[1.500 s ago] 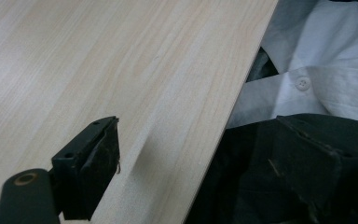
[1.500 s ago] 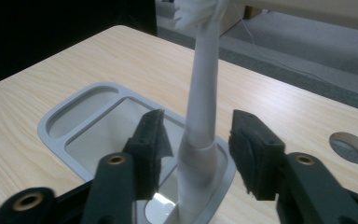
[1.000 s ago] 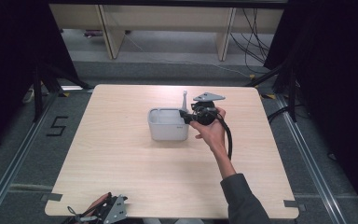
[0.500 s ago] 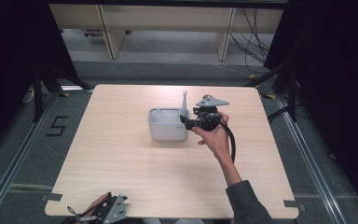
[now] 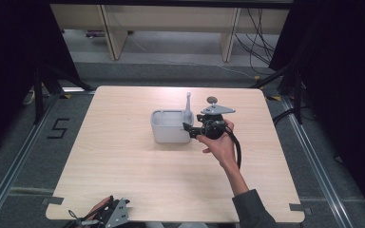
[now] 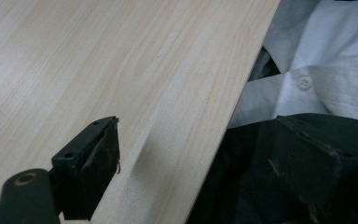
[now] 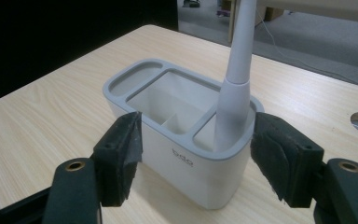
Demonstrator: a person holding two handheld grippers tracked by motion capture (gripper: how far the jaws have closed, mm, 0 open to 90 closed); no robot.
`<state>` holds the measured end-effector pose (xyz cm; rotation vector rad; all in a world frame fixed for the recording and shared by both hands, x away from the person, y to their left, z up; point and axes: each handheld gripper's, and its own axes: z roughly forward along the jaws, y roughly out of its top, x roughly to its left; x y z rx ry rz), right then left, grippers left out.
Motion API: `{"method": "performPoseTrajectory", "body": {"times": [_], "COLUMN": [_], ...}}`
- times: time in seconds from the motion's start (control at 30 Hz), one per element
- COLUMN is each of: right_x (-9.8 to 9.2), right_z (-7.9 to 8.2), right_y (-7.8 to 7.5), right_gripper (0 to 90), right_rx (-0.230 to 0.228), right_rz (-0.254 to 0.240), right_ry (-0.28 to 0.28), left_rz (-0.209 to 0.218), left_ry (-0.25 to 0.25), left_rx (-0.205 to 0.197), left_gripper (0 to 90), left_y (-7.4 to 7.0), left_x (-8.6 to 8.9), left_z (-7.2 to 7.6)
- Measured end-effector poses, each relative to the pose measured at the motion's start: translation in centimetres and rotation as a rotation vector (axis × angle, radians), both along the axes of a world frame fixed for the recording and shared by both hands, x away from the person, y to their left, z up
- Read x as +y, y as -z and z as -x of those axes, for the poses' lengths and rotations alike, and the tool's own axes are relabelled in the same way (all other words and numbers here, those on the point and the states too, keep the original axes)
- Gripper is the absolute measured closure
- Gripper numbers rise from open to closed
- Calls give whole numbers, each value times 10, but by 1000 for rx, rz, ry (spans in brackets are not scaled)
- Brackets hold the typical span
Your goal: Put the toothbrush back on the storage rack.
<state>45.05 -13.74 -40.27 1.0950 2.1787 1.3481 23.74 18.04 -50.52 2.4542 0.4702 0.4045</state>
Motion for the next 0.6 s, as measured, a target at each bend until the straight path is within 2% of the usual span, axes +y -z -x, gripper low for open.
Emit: {"method": "performPoseTrajectory", "body": {"times": [0.1,0.17,0.2,0.3,0.43,0.47,0.5,0.53,0.57,0.6], "right_x": [-1,-1,-3,-5,-13,-14,-16,-16,-19,-19], "right_z": [1,4,3,7,10,13,13,15,14,16], "right_y": [0,1,1,1,2,1,1,2,2,3], "right_gripper": [329,326,325,323,318,318,317,314,314,314], "right_rx": [-19,-3,-18,2,-8,19,8,24,7,10], "right_rz": [7,7,19,2,0,-9,0,-9,3,-5], "right_ry": [-10,-3,-15,-17,-17,-3,-9,7,-13,-8], "left_rz": [-3,-2,-4,-1,-4,-4,-5,-4,-3,-2], "left_ry": [1,0,3,2,4,3,3,2,3,1], "left_rx": [-1,-3,-4,-1,-1,-2,-2,-1,0,2], "left_gripper": [153,153,153,153,153,153,153,153,153,153], "left_y": [0,0,-1,0,0,0,0,0,0,0], "left_x": [0,0,0,0,0,0,0,0,0,-1], "left_z": [0,1,1,1,1,1,1,1,1,1]}}
